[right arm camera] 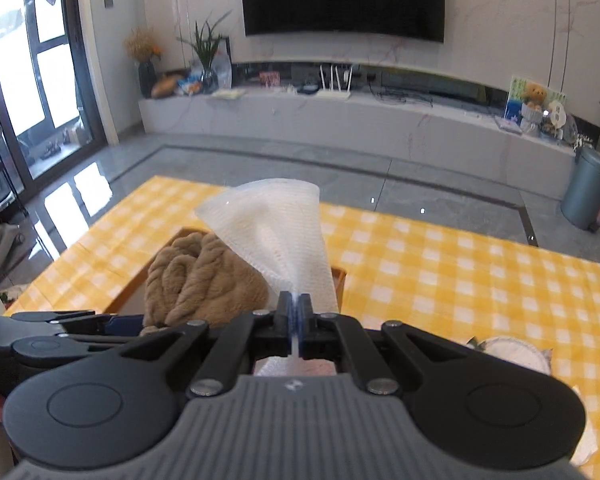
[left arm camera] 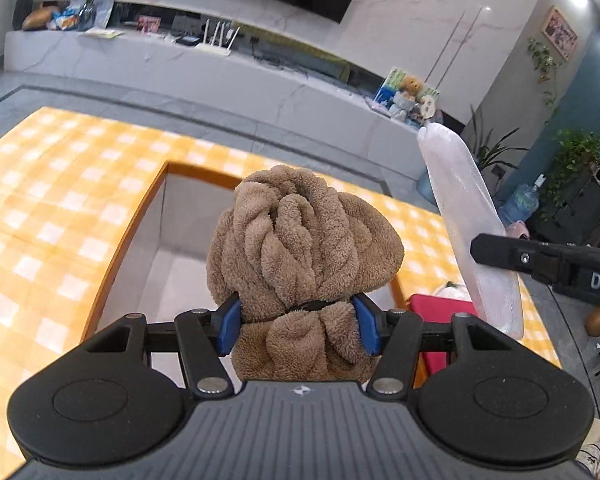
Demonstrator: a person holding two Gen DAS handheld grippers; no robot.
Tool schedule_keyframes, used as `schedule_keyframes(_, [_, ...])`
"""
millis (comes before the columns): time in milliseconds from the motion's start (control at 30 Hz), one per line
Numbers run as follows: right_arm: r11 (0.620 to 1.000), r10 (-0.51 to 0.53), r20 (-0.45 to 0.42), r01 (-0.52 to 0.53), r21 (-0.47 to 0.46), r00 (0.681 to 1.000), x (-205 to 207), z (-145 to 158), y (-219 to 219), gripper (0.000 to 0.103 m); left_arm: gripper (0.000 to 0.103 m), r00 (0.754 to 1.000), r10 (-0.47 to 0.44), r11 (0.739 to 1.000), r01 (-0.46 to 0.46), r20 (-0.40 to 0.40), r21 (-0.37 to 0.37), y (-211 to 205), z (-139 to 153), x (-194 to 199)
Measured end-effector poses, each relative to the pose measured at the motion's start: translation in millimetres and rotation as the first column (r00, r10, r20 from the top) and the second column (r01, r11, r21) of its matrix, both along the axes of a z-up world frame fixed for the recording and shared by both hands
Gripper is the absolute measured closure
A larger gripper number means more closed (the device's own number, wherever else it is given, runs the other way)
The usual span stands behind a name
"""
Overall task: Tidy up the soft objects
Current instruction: 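Carry the towel into the white box and open the left tool while the right tool carries the sheet, then lower the white mesh sheet into the box and open the right tool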
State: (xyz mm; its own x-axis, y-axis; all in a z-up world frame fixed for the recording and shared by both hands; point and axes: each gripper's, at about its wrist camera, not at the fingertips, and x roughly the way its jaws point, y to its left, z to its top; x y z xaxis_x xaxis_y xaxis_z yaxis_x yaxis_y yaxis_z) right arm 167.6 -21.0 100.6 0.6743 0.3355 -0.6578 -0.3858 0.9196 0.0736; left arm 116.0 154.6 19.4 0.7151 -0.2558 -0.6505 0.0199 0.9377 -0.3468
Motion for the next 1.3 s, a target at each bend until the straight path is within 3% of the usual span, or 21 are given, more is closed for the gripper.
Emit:
schedule_keyframes(233, [1.000,-0.005,-0.024,0.005,0.013,1.000,-3.2,-11.4,8.5,0.103,0.036,0.998,0.068,0.994,-0.067,-0.014,0.091,-4.7,-7.1,11.0])
schedule_keyframes(367, [0.999,0.018,-0.038,-0.017,0.030,0.999,-3.7,-14.7,15.4,0.103,0.030,0.980,0.200,0.958,-0.194,-0.010,0.212,-7.7,-12.0,14.4])
schedule_keyframes(433, [0.999,0.025,-0.042,-0.024,0.029,0.999,-2.6,-17.2,19.1,0.103,0.025,0.975,0.224,0.947,-0.220,0.011,0.232,-5.8,-9.9,10.2])
schedule_keyframes(533, [0.999,0.029,-0.053,-0.028,0.023,0.998,1.4,-20.6,26.1,0.103,0.012,0.969,0.242,0.942,-0.246,0.045,0.229,-2.3,-4.9,1.6])
schedule_keyframes(767, [0.997,0.069,-0.092,-0.071,-0.017,0.993,6.6,-36.8,49.7,0.103,0.007,0.952,0.255,0.933,-0.288,0.170,0.217,7.1,13.3,-11.9])
schedule_keyframes(900, [0.995,0.086,-0.126,-0.091,-0.036,0.988,8.5,-50.7,63.7,0.103,0.007,0.940,0.307,0.929,-0.329,0.148,0.168,21.6,10.5,-7.2])
schedule_keyframes(1100, [0.983,0.104,-0.189,-0.130,-0.133,0.976,16.2,-75.8,85.5,0.103,0.007,0.932,0.349,0.917,-0.362,0.100,0.170,32.8,3.2,0.7])
schedule_keyframes(1233, [0.972,0.105,-0.192,-0.142,-0.190,0.976,20.9,-86.4,96.1,0.103,0.007,0.913,0.391,0.905,-0.404,0.113,0.135,37.7,5.0,-2.7])
schedule_keyframes(1300, [0.968,0.110,-0.213,-0.154,-0.200,0.971,23.8,-91.1,99.9,0.098,0.007,0.906,0.404,0.898,-0.420,0.128,0.134,38.6,7.0,-5.7])
